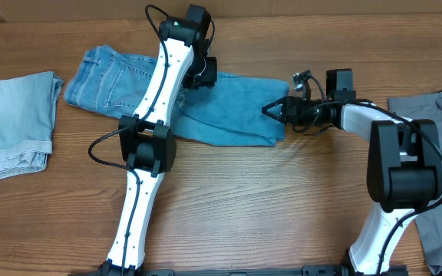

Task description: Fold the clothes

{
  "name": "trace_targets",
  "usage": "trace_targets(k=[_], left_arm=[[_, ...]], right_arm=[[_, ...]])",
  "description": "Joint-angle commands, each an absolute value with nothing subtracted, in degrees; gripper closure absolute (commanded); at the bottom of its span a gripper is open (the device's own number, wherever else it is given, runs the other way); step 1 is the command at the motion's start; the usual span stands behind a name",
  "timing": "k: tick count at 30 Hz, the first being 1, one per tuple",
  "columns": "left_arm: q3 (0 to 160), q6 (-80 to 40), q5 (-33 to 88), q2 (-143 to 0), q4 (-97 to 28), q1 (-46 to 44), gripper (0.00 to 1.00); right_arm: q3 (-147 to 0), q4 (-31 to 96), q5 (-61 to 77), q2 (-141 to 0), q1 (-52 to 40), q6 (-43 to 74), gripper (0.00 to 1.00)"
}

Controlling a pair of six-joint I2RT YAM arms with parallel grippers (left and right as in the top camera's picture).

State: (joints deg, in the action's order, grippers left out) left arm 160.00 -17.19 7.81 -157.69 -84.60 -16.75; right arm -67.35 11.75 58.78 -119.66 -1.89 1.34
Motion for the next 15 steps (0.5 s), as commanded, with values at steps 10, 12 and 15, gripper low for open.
trace_targets(k=[10,12,15], left_arm=[[159.6,-17.3,7.0,-157.4,-84.4,-16.4,0.62],[159.6,-17.4,7.0,-157.4,-84.3,-16.4,0.69],[161.3,-18.6,7.2,-157.4,-83.6,-16.4,0.72]], right_arm=[[-67.1,10.3,56.5,-120.0,-3.6,5.6,0.71],[-67.1,10.3,56.4,-120.0,-3.6,5.7,0.96],[-67.1,10.4,55.1,-120.0,-3.1,6.1,0.96]])
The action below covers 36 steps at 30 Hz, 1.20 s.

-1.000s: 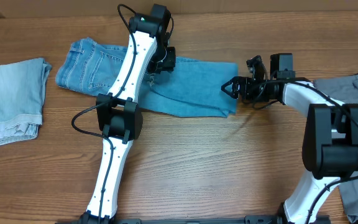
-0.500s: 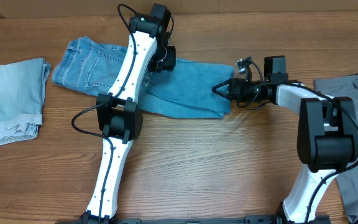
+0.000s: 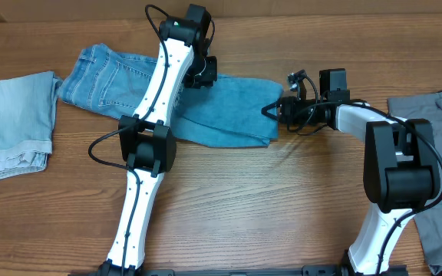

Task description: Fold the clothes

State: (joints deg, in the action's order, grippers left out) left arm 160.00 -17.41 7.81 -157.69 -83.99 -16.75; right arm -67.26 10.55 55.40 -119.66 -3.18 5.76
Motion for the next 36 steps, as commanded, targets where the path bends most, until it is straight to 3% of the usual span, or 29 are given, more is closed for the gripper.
trace_targets(k=[1,7,12,18,24,27,36], left_arm=[[162.5,-19.3,7.9,-157.3,-83.8,-16.4,0.72],[174.9,-19.3,8.8,-155.8,-88.1,-15.2,0.66],[179.3,-19.3,6.9,-155.8,-90.7,-13.1,0.62],[179.3,-19.3,5.7,-155.8,-91.0,-12.5,0.6],[179.3,-19.4,4.8,-155.8,-90.7,-10.4,0.57],[179.3,-19.5,7.7,-155.8,-90.7,-8.6,0.57],[179.3,-19.2,7.5,-155.8,-91.9,-2.6,0.57]], right_arm=[[-67.1,10.7,54.2,-120.0,-2.7,6.2,0.96],[-67.2,19.4,51.1,-120.0,7.9,8.6,0.96],[-69.4,33.2,50.9,-118.8,20.5,-3.5,0.96],[-82.0,52.7,45.4,-117.9,25.3,-15.0,0.96],[-102.3,71.9,36.4,-117.9,18.5,-21.7,0.96],[-109.9,76.3,28.9,-117.9,12.3,-21.7,0.96],[-129.4,81.6,28.3,-117.9,-6.1,-18.7,0.96]])
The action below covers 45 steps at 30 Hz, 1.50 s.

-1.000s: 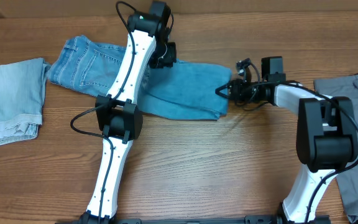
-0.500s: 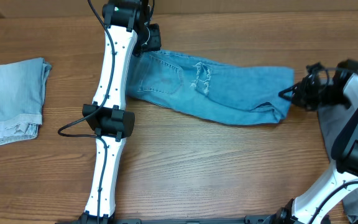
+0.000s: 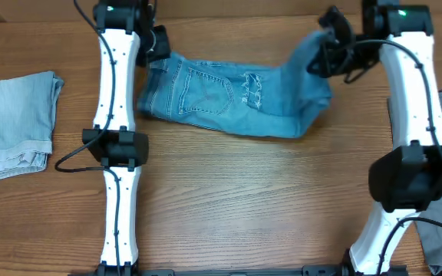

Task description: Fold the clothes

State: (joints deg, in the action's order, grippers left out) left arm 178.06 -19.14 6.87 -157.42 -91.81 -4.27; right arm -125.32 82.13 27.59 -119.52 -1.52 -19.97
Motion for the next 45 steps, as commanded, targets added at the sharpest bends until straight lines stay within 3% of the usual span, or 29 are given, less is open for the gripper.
trace_targets(k=[1,10,28,29,30,31,32,37,39,41,43,44,45], left_arm=[[179.3,-18.9,7.5,-155.8,-92.0,-2.0,0.57],[179.3,-14.5,7.5,-155.8,-94.7,3.0,0.57],[179.3,-14.2,9.0,-155.8,-95.4,3.8,0.54],[179.3,-14.1,9.0,-155.8,-95.4,3.8,0.53],[179.3,-14.1,9.0,-155.8,-95.5,3.8,0.52],[179.3,-14.1,9.0,-155.8,-95.8,3.8,0.51],[179.3,-13.9,9.0,-155.8,-96.1,3.8,0.51],[179.8,-12.4,11.0,-152.5,-96.8,4.1,0.56],[179.8,-12.4,12.6,-150.3,-96.8,4.0,0.67],[179.8,-12.2,15.0,-148.4,-96.8,3.7,0.92],[179.8,-12.1,17.4,-147.6,-96.8,3.2,0.96],[179.8,-11.7,18.3,-147.6,-96.8,3.0,0.96],[179.5,-11.7,19.5,-147.9,-96.8,2.7,0.96]], right_arm=[[-129.5,80.8,28.3,-117.9,-8.5,-17.2,0.96],[-129.3,68.2,22.9,-119.3,-25.1,-7.4,0.96],[-127.3,40.2,21.9,-136.7,-38.1,2.3,0.96],[-127.3,39.1,21.9,-136.7,-38.3,2.3,0.84],[-127.3,37.9,21.9,-136.7,-38.5,3.2,0.55],[-127.3,36.7,22.0,-136.7,-38.6,4.9,0.01],[-127.3,36.4,22.4,-136.7,-38.6,5.0,0.0],[-130.9,40.4,25.8,-134.3,-35.7,5.0,0.0],[-132.2,45.2,25.7,-132.4,-33.6,5.0,0.0],[-132.3,49.8,25.7,-130.4,-31.1,5.0,0.04],[-132.3,55.1,25.7,-129.2,-28.4,5.0,0.16],[-132.3,57.2,25.8,-129.1,-27.4,5.0,0.29],[-132.3,59.7,25.8,-129.1,-26.1,5.0,0.5]])
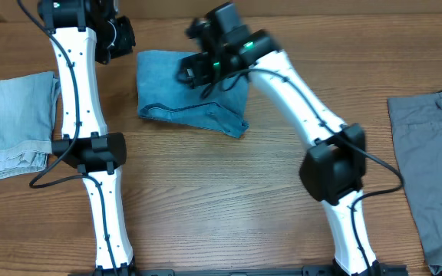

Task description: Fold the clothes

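In the overhead view the blue jeans (176, 101) lie folded in half at the back middle of the wooden table, their plain inner side up. My right gripper (195, 72) reaches far to the left and rests on the upper layer near the fold's top edge, apparently shut on the cloth. My left gripper (120, 38) sits just left of the jeans' top left corner, close to it. Whether it touches the cloth or is open does not show.
A folded pale-blue denim piece (14, 123) lies at the left edge of the table. Grey clothes (436, 169) lie at the right edge. Both arms' long white links stretch from the front edge to the back.
My right gripper has moved from the back right to the back middle, and the leg end now lies over the waist half. My left gripper has moved left, off the waistband.
First the jeans lay crumpled at the back left, my left gripper on them and my right at the leg end. Then they were stretched out flat between both grippers. Now they are folded in half, right gripper on top.
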{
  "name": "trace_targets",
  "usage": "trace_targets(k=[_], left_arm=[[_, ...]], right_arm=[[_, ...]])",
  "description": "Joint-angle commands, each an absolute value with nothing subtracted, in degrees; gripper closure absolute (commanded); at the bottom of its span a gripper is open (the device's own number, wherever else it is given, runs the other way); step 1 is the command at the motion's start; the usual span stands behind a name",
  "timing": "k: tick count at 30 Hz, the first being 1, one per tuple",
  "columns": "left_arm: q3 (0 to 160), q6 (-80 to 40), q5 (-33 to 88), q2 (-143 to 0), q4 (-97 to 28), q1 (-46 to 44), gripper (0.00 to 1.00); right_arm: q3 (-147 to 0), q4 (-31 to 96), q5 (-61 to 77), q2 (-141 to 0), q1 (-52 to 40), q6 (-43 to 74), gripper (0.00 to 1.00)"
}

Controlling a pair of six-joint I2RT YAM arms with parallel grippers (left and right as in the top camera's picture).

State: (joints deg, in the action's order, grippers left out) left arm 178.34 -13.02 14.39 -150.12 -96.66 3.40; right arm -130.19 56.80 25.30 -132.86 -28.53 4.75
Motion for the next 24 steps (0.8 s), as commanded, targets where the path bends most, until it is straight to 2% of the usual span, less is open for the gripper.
trace_targets(k=[1,2,6,10,16,24], left_arm=[[178.8,-11.7,20.6,-148.2,-96.8,2.2,0.96],[177.9,-11.7,20.9,-148.6,-96.8,1.6,0.96],[171.4,-11.2,21.1,-148.9,-96.8,-1.4,0.96],[166.6,-10.3,21.1,-148.9,-96.4,-3.5,0.96],[165.4,-10.2,21.0,-148.9,-96.8,-3.8,0.95],[153.4,-7.7,19.2,-149.6,-94.4,-3.6,0.96]], right_arm=[[-132.1,61.8,25.8,-129.1,-25.1,4.7,0.82],[-131.9,63.2,25.8,-129.1,-24.3,4.7,0.96],[-130.6,67.0,25.8,-129.2,-23.2,4.0,0.96],[-126.1,67.6,35.4,-129.2,-23.2,-4.5,0.96],[-120.1,67.6,40.2,-129.2,-22.7,-11.3,0.96],[-112.6,62.9,39.5,-129.2,-22.7,-13.8,0.96]])
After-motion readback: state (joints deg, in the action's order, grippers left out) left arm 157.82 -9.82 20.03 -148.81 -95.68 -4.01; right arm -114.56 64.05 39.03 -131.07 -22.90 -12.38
